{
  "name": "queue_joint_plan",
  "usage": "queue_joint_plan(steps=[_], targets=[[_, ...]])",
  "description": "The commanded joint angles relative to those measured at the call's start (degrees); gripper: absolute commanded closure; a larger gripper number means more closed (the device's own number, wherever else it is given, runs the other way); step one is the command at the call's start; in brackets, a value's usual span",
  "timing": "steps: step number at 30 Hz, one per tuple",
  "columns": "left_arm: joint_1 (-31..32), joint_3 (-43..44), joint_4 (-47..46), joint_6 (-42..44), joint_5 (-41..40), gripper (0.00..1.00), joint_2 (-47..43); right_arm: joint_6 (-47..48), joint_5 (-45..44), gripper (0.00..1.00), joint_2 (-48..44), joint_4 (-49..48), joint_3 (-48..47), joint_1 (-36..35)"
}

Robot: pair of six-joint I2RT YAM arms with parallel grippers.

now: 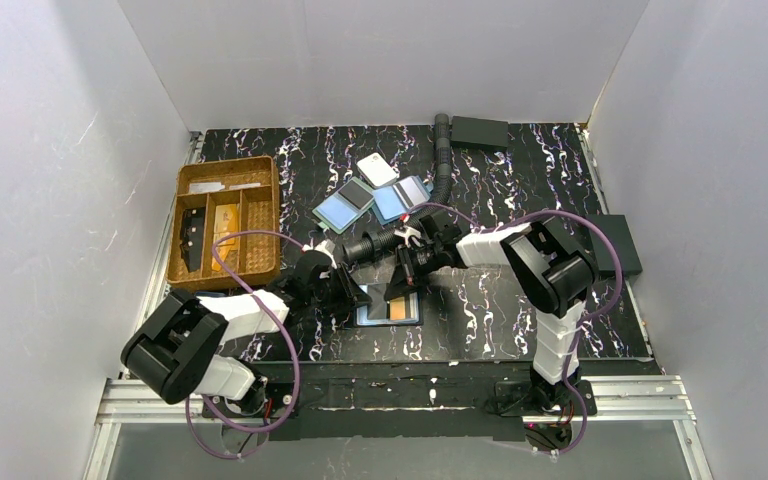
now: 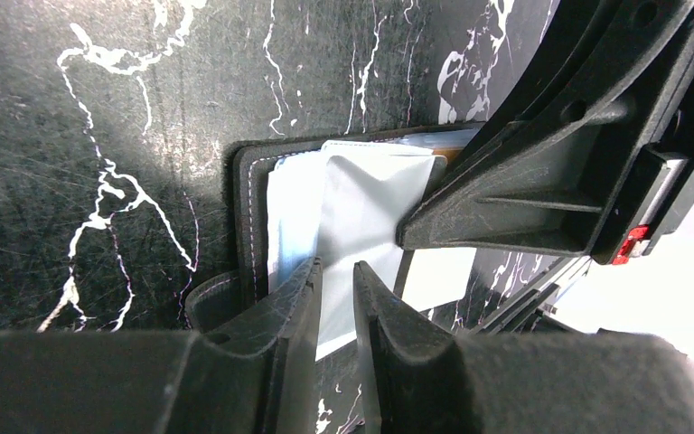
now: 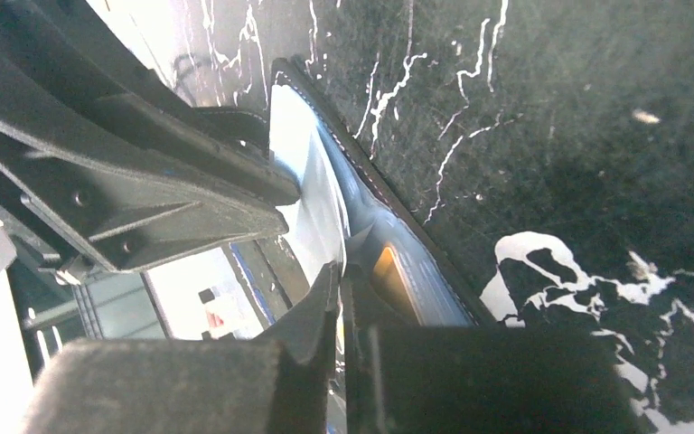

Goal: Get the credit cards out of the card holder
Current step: Remove the credit card from the card holder.

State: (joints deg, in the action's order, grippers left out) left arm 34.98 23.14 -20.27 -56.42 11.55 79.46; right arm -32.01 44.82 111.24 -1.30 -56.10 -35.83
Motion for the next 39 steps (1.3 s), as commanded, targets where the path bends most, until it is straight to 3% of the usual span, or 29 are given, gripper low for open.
queue_joint_plan(steps=[1,8,22,34,39], targets=[[-1.3,-3.1,8.0,3.1,-3.9,0.76,-1.5,7.8,5.5,0.99,1.8,1.9,1.4,2.9],[-1.8,-3.6,8.1,5.5,-1.3,0.52,-12.7,7.5,12.7,0.99,2.5,-4.5,3.4,4.2],[-2.2,-3.0,2.8,6.9,8.7,0.51,-13.5,-0.8,24.8,0.99,3.1,-20.5,6.5,4.8],[-2.2,-4.1,-4.0,4.7,12.6,0.5,-10.7,-1.7,26.0,0.99,2.4,-21.6,6.3,4.9],[-2.2,-5.7,-4.1,4.3,10.4,0.5,-14.5,-0.5,25.4,0.99,3.1,-19.8,5.9,5.1]])
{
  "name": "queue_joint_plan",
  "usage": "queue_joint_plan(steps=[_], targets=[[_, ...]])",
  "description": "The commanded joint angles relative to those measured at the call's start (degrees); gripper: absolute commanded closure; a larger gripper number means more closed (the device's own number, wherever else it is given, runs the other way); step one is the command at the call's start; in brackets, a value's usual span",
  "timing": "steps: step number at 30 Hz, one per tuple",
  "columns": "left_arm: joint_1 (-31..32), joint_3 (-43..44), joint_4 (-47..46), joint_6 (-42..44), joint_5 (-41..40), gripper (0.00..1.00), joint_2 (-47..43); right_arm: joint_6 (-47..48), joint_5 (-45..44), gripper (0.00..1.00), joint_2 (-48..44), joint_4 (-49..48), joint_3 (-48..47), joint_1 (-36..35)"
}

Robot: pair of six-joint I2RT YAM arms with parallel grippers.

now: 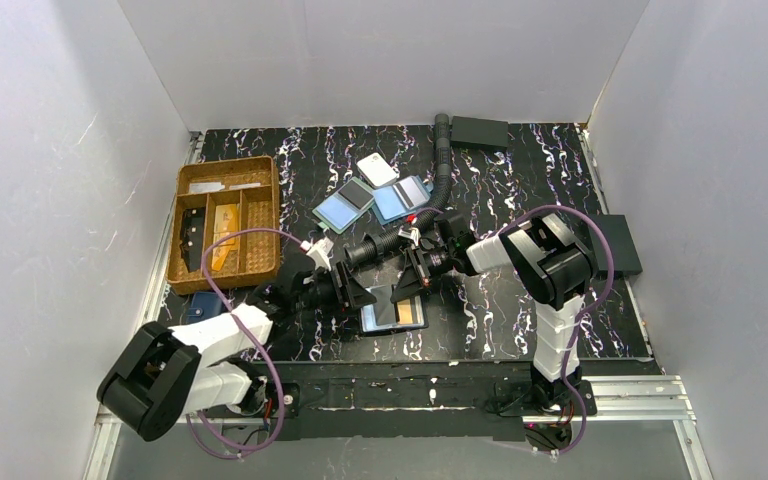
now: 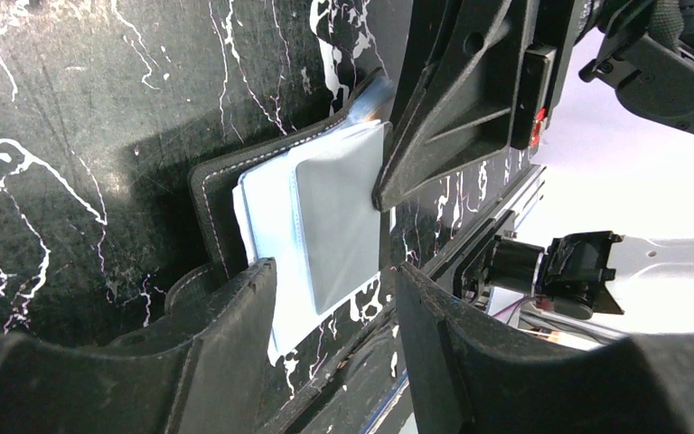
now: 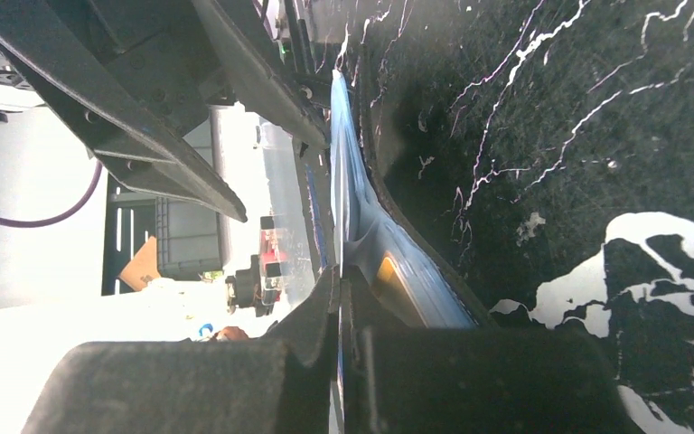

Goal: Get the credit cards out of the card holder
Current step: Remove the credit card from the card holder.

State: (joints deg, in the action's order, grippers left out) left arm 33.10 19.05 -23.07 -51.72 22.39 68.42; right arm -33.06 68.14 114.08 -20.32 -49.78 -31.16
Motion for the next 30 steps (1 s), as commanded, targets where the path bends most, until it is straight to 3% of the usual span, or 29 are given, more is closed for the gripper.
queue_joint_plan(steps=[1,15,30], targets=[[-0.3,-1.7,-1.3,-0.7,-0.4,0.5,-3.8,0.5,2.2,0.99,0.3,-0.7,-0.5,0.4],[-0.3,-0.2,-2.7,-2.2,1.5,0.48,4.4,-0.1,3.8,0.99,-1.4,-2.1,-0.5,0.3],[-0.3,0.0,-15.0,-6.7,7.2,0.54,11.1,-0.5,4.3,0.99,-0.9,-2.1,-0.9,-0.4]])
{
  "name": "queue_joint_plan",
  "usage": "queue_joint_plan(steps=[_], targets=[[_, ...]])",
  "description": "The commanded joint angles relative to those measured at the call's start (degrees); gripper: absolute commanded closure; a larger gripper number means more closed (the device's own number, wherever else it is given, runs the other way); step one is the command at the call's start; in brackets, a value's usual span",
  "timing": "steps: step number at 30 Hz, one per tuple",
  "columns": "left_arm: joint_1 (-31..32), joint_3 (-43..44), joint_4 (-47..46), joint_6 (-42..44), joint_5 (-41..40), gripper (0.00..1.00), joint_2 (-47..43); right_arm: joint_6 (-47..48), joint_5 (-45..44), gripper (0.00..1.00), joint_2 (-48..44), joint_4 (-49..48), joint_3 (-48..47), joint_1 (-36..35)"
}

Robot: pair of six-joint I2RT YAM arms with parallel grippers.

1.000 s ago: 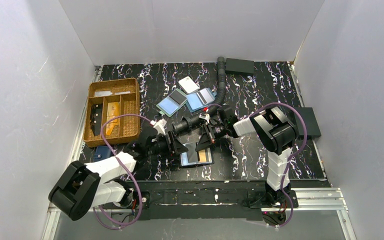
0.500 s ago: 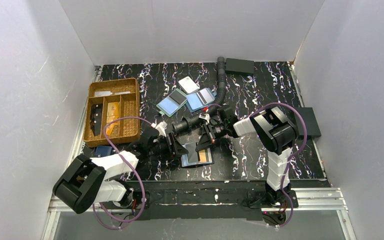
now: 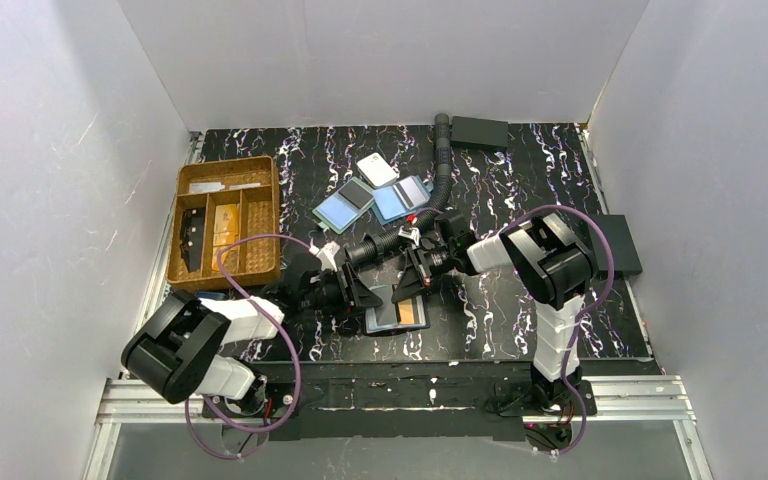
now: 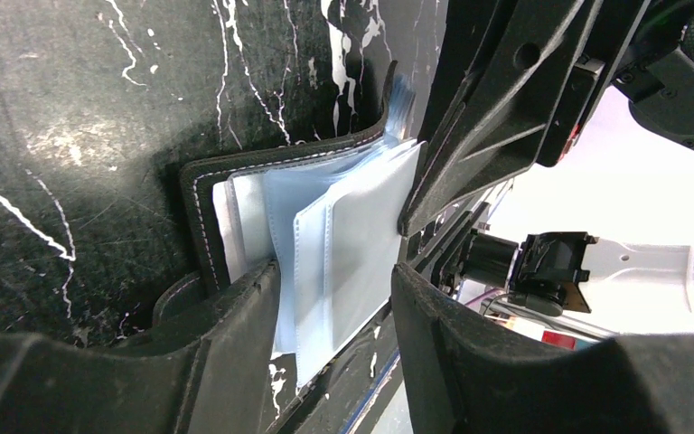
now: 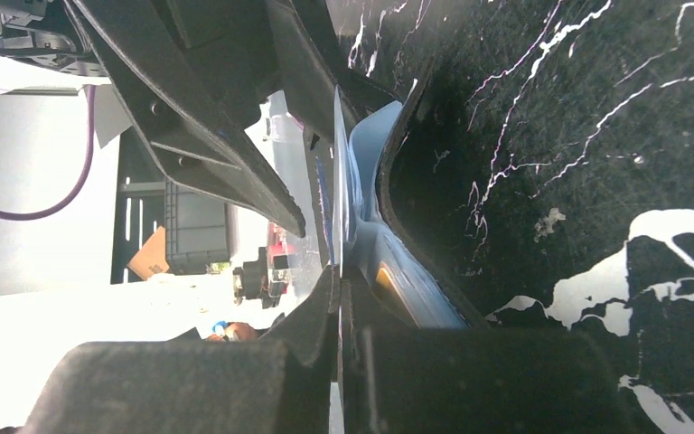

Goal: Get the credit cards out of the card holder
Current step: Remove the credit card from the card holder.

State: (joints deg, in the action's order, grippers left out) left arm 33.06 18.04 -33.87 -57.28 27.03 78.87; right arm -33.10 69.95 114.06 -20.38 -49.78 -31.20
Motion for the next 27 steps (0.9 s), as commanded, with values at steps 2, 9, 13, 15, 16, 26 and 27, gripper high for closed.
queue_joint_plan(steps=[2,9,13,15,16,26,27], targets=[[-0.3,0.8,-4.8,-1.3,2.7,0.55,0.9,-0.5,2.5,0.99,-0.8,-2.0,-0.9,-0.4],[-0.3,-1.3,-5.0,-1.3,0.6,0.61,-0.7,-0.2,2.5,0.99,-0.3,-1.5,-1.2,-0.4],[-0.3,-1.8,-5.0,-1.5,0.5,0.8,-1.1,0.4,2.4,0.99,-0.1,-0.6,-1.4,-0.4],[-0.3,-1.7,-5.3,-1.5,0.9,0.97,-0.9,1.2,2.3,0.99,0.0,0.3,-1.6,-0.4],[-0.3,-1.6,-5.4,-1.5,1.2,1.0,-0.8,1.7,2.2,0.99,0.1,0.8,-1.7,-0.4],[-3.5,-4.9,-6.1,-1.5,2.8,1.0,-2.7,12.2,-0.2,0.99,2.1,14.6,-5.2,0.7],[-4.0,-5.5,-6.3,-1.3,3.1,1.0,-2.9,12.6,-0.6,0.99,2.1,15.0,-5.2,0.9]])
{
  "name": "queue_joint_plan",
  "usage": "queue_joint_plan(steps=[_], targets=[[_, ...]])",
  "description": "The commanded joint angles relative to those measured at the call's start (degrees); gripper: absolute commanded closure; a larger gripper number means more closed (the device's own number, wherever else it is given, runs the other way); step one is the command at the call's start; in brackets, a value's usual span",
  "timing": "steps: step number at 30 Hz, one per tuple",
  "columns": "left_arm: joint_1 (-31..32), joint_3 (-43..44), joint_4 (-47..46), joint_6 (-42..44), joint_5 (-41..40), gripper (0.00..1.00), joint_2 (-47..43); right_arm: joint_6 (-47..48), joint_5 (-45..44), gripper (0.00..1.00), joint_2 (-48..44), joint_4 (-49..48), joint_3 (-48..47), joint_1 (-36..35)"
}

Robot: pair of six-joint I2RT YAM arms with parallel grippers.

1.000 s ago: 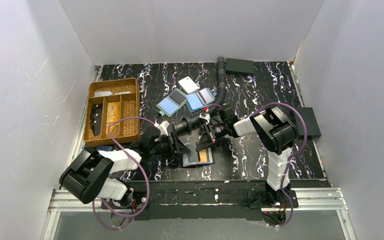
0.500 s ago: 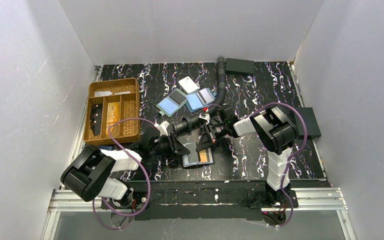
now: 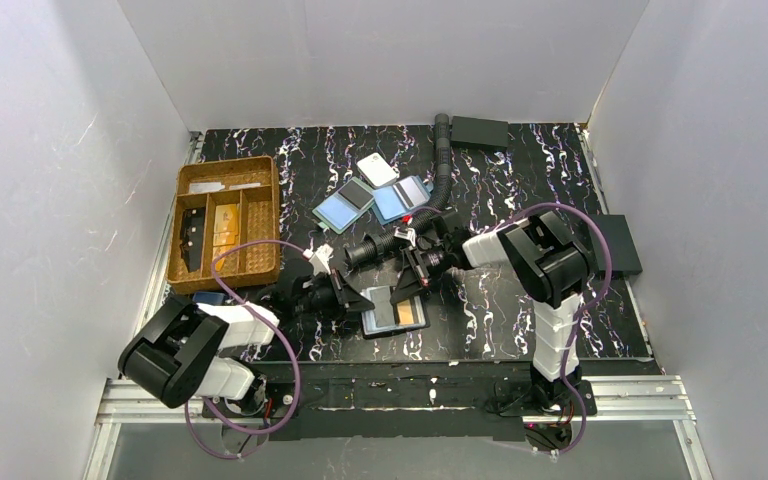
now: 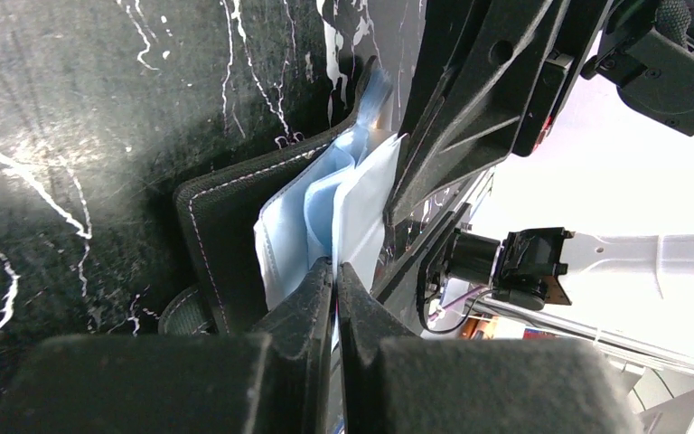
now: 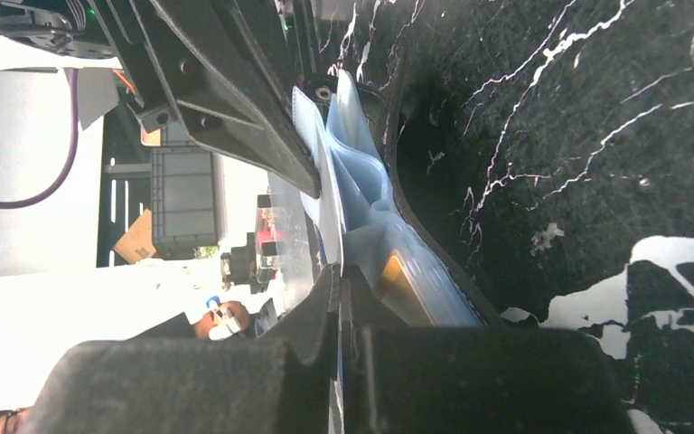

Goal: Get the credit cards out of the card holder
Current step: Remove the credit card from the card holder, then place the credit card in the storage box.

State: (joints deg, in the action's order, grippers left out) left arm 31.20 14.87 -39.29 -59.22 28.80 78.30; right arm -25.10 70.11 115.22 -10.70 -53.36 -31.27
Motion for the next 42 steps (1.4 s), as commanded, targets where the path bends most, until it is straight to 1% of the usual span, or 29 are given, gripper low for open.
queue_joint_plan(steps=[1,9,11,13,16,18,21,23,26,31,33,34,35,37,38,40,42], targets=[[-2.5,-2.8,-1.1,0.8,1.5,1.0,-2.4,4.9,-1.2,0.99,0.9,5.7,-1.6,1.2],[-4.7,-4.3,-2.3,1.8,3.3,1.0,-0.8,9.6,-5.3,0.99,0.6,10.5,-2.7,1.8],[-5.0,-4.4,-2.3,2.0,3.1,1.0,0.0,13.1,-6.0,0.99,0.5,15.5,-4.1,2.2],[-5.4,-4.5,-2.3,1.8,2.9,1.0,0.8,18.9,-6.2,0.99,0.3,21.9,-6.8,2.9],[-5.7,-4.9,-2.3,1.3,2.3,0.82,0.6,28.9,-6.6,0.99,-0.7,31.5,-10.4,4.0],[-5.9,-5.1,-2.2,1.3,2.0,0.76,-0.7,34.8,-6.4,0.99,-1.4,37.1,-12.6,4.6],[-5.8,-4.8,0.5,1.6,1.4,0.69,-4.7,45.1,-6.4,0.99,-2.6,46.9,-16.1,5.3],[-5.9,-4.2,4.0,2.4,0.7,0.64,-8.5,52.5,-7.4,0.99,-3.9,52.4,-17.8,5.5],[-5.9,-2.3,11.3,4.3,0.0,0.59,-15.2,60.2,-8.8,0.99,-7.0,59.1,-19.0,5.8],[-5.9,1.6,23.4,8.2,-1.0,0.51,-26.3,69.4,-11.0,0.99,-13.0,64.7,-19.4,7.4],[-5.9,3.0,27.0,9.3,-1.3,0.44,-29.4,71.6,-11.3,0.99,-15.8,65.6,-19.4,9.0],[-6.0,3.6,27.9,9.4,-1.4,0.39,-30.6,72.0,-11.5,0.99,-17.3,65.8,-19.4,9.9],[-6.0,3.9,28.2,8.8,-1.3,0.3,-31.7,72.2,-12.1,0.99,-18.8,65.6,-19.4,10.3],[-6.0,4.9,27.8,4.3,-1.5,0.05,-33.3,72.0,-15.0,0.99,-22.8,65.2,-19.4,10.4],[-6.0,5.4,27.7,2.2,-1.6,0.02,-33.7,71.7,-17.3,0.99,-24.8,64.7,-19.6,10.4],[-6.0,7.0,27.6,-2.1,-1.1,0.02,-33.7,71.5,-20.6,0.99,-29.0,64.1,-21.0,10.4],[-6.0,8.6,25.5,-6.6,1.7,0.02,-32.2,73.3,-22.4,0.99,-33.4,63.4,-22.6,10.4]])
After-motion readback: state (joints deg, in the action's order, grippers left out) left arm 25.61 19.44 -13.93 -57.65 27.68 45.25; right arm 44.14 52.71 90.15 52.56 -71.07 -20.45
